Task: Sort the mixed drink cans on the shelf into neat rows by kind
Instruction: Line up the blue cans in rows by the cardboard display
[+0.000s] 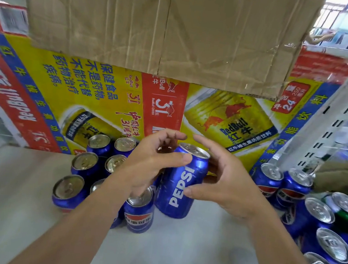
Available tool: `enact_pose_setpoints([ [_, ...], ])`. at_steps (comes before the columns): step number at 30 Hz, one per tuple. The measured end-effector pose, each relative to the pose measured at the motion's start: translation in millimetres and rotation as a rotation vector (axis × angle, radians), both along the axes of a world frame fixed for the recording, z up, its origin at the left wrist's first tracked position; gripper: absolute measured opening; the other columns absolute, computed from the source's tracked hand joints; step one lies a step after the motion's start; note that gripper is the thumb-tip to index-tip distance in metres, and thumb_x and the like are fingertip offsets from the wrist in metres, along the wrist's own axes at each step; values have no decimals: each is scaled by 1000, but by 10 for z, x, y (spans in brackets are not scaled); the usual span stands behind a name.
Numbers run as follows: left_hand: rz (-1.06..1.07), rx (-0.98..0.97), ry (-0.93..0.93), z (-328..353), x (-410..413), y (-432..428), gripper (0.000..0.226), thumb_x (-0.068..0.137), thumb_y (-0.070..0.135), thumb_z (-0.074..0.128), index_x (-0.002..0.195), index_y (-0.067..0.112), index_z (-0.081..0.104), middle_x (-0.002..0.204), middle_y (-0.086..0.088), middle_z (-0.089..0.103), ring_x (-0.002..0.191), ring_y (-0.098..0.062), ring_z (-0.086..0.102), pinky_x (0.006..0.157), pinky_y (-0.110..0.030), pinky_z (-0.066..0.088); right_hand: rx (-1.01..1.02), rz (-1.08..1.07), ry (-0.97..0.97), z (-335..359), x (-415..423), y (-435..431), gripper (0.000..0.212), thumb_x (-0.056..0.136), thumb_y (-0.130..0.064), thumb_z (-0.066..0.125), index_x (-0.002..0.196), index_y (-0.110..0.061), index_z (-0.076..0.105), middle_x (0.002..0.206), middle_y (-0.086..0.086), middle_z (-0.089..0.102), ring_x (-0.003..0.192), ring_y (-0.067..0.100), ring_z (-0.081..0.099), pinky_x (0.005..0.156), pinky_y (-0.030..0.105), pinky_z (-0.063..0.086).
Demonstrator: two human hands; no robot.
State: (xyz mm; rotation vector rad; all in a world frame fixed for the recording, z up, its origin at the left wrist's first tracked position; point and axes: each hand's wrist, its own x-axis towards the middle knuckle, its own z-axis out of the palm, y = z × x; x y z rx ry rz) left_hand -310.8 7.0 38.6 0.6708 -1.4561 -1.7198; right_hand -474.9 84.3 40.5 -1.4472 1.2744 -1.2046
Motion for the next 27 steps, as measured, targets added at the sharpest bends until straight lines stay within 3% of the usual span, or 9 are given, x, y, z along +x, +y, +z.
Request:
enact_pose_setpoints([
  [2, 20, -80, -82, -49, 2, -18, 41, 55, 27, 85, 94, 29, 70, 91, -2, 62, 86, -16, 61, 76, -31, 52, -5, -33, 101, 18, -5, 33, 89, 55, 0, 86, 122, -47, 52, 114, -13, 68, 100, 13, 68, 82, 38, 58],
  [4, 71, -248, -248, -79, 34, -53, 30, 66, 28, 83, 92, 30, 68, 88, 5, 65, 86, -11, 63, 75, -28, 54, 9, -58, 248, 36, -14, 56, 80, 58, 1, 86, 101, -60, 58, 104, -18, 68, 95, 8, 67, 81, 38, 58],
  [7, 175, -577, -591, -136, 134, -132, 12, 81, 31, 74, 91, 32, 67, 92, 15, 66, 91, -1, 61, 83, -24, 50, 98, -107, 541, 1, 12, 60, 59, 54, -15, 89, 94, -46, 59, 92, -16, 67, 83, 1, 64, 71, 26, 56],
  [9, 160, -744, -834, -201, 206, -179, 17, 88, 31, 67, 104, 25, 68, 107, 12, 64, 100, -4, 57, 89, -26, 45, 186, -128, 651, -110, 48, 34, 60, 51, -27, 90, 102, -34, 58, 91, -15, 65, 80, 1, 62, 64, 24, 54],
  [11, 108, -795, -988, -328, 264, -195, 25, 92, 31, 62, 114, 22, 66, 118, 8, 60, 109, -10, 52, 90, -23, 39, 240, -137, 733, -249, 87, -3, 64, 49, -36, 89, 103, -32, 54, 94, -15, 62, 84, 4, 59, 66, 25, 52],
  [14, 111, -813, -1000, -519, 318, -177, 25, 92, 29, 62, 115, 20, 67, 122, 6, 57, 112, -13, 49, 94, -25, 37, 280, -143, 819, -387, 136, -32, 69, 47, -46, 89, 102, -30, 50, 99, -11, 59, 90, 12, 56, 74, 32, 53],
  [18, 150, -827, -1000, -584, 326, -169, 25, 93, 29, 60, 115, 21, 68, 122, 9, 53, 112, -11, 45, 89, -19, 29, 339, -143, 879, -447, 223, 4, 70, 54, -55, 85, 103, -26, 43, 103, -6, 57, 92, 15, 54, 71, 29, 49],
  [25, 157, -850, -990, -607, 338, -169, 24, 93, 29, 58, 113, 21, 68, 122, 8, 55, 111, -11, 46, 90, -21, 33, 315, -145, 856, -455, 342, 27, 67, 60, -70, 74, 99, -23, 43, 100, -5, 57, 89, 16, 54, 66, 28, 43],
  [27, 154, -852, -991, -607, 339, -167, 25, 93, 29, 58, 114, 21, 68, 123, 8, 54, 112, -11, 46, 91, -22, 33, 343, -125, 828, -494, 365, 31, 72, 58, -73, 72, 104, -24, 45, 104, -6, 59, 92, 16, 56, 71, 31, 49],
])
